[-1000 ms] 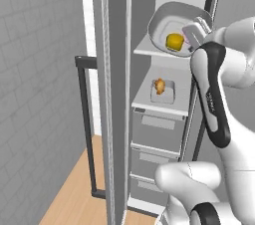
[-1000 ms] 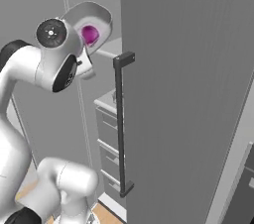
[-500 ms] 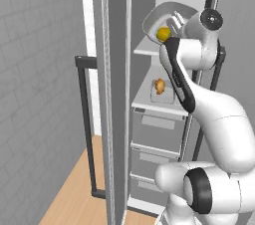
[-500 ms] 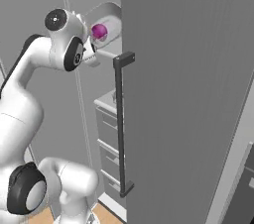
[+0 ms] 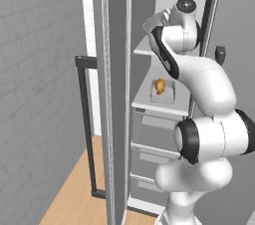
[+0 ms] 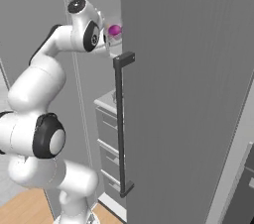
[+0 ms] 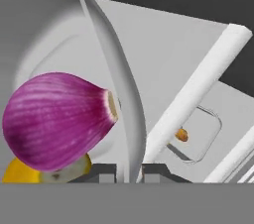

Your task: Take the meat container that has the chicken drumstick and place it on the second highest rack of the freezer. Then take the vegetable container that has the lemon and onion and place it on the highest rack of the freezer.

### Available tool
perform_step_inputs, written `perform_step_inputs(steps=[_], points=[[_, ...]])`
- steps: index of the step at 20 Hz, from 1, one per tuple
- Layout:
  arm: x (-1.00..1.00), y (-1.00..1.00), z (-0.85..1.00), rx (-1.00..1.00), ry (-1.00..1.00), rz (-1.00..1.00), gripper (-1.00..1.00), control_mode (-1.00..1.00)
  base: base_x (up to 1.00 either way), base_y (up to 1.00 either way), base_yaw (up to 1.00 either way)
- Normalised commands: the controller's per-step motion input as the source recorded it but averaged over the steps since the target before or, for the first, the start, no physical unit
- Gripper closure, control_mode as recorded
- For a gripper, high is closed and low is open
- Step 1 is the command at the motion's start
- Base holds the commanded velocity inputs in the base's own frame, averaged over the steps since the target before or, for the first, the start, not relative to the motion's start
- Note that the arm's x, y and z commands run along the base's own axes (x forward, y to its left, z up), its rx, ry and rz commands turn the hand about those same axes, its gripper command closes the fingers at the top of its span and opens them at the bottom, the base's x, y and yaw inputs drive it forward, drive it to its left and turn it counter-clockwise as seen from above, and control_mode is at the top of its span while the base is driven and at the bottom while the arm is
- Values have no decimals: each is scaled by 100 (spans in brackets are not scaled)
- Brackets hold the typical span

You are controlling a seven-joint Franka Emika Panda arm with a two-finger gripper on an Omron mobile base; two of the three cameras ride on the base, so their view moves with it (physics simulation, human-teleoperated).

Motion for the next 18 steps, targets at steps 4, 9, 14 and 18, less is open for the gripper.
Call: perform_step_inputs(steps=[4, 9, 14, 18], points=[[68, -37, -21, 6, 9, -6, 100, -100, 0, 0, 0], [47, -23, -37, 2, 6, -3, 100, -100, 0, 0, 0], [30, -13, -18, 1, 0, -2, -100, -100, 0, 0, 0], [8, 0, -1, 0, -1, 0, -100, -100, 0, 0, 0]])
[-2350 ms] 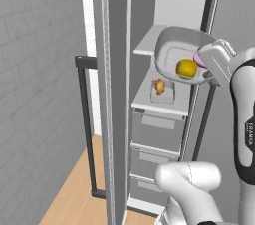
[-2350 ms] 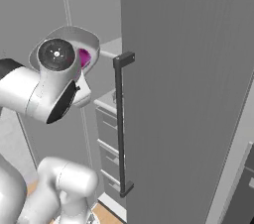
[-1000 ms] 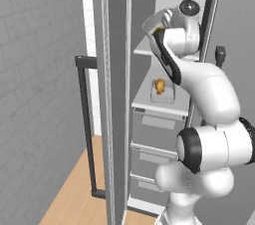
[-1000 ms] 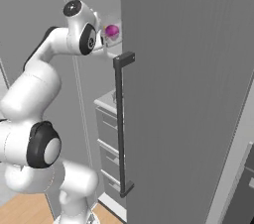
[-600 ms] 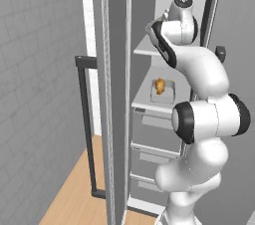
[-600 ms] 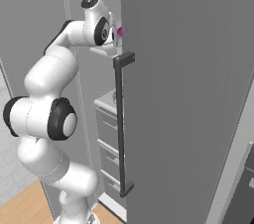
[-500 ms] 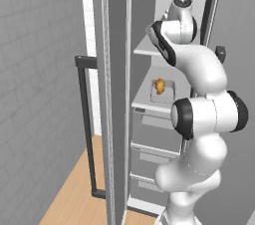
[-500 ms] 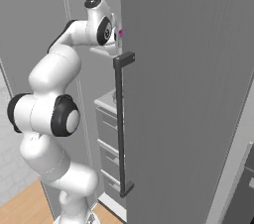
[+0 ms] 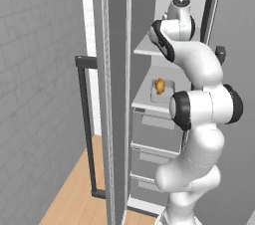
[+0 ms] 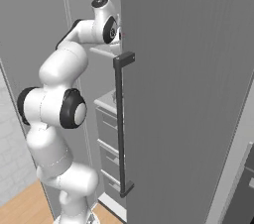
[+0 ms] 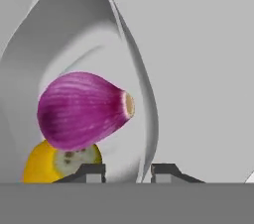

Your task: Take the meat container that has the chicken drumstick and place it on the second highest rack of the freezer. Then take the vegetable container that has the lemon and onion and place it on the highest rack of the freezer.

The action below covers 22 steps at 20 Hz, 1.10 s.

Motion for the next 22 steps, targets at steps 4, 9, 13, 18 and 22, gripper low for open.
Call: perform_step_inputs(steps=[4, 9, 13, 18, 22], points=[[-37, 9, 2, 0, -14, 0, -100, -100, 0, 0, 0], [-98, 54, 15, 0, -26, 10, -100, -100, 0, 0, 0], [-100, 43, 16, 0, -26, 9, -100, -100, 0, 0, 0], [-100, 3, 26, 0, -27, 1, -100, -100, 0, 0, 0], [-100, 0, -4, 2, -10, 1, -100, -100, 0, 0, 0]])
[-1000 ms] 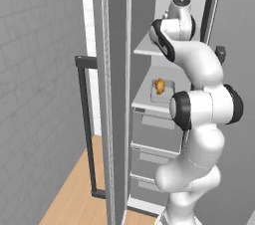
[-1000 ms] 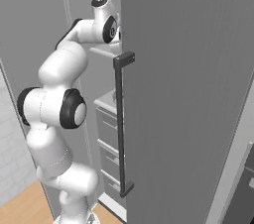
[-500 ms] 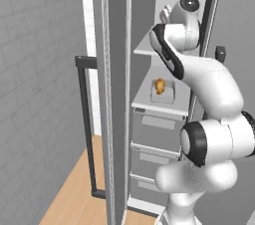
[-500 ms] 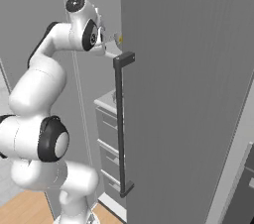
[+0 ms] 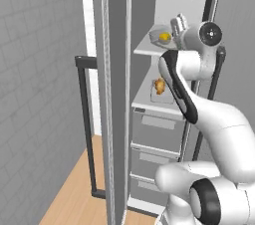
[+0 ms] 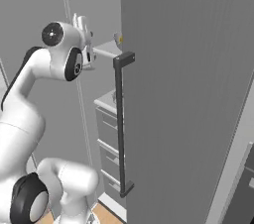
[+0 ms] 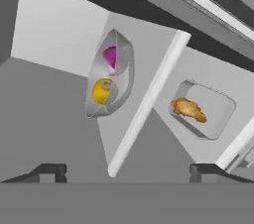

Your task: Take the meat container that has the chicken drumstick and place it on the second highest rack of the freezer. Then take the vegetable container that has the lemon and onion and place it on the highest rack of the freezer.

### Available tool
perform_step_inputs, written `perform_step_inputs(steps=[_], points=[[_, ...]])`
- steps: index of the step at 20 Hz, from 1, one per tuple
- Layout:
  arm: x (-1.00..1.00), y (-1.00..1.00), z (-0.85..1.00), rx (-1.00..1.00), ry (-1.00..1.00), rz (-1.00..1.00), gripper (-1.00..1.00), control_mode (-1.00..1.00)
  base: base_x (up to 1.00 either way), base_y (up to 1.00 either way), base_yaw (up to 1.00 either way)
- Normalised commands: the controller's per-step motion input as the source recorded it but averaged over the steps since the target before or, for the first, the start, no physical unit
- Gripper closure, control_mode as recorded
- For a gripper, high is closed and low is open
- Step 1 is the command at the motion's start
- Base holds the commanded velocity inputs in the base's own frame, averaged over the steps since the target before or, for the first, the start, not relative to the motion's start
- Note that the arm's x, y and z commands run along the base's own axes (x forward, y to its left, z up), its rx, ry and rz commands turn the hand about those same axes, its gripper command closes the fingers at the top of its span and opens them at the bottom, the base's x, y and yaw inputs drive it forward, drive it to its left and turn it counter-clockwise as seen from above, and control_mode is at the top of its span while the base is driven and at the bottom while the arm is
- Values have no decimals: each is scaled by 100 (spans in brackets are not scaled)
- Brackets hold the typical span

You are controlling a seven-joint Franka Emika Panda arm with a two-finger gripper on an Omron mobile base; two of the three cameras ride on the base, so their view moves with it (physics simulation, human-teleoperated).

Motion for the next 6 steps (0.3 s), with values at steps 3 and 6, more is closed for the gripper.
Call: perform_step_inputs(steps=[3, 6], points=[[-100, -8, -44, 4, 0, 0, -100, -100, 0, 0, 0], [-100, -14, -69, 4, 2, 2, -100, -100, 0, 0, 0]])
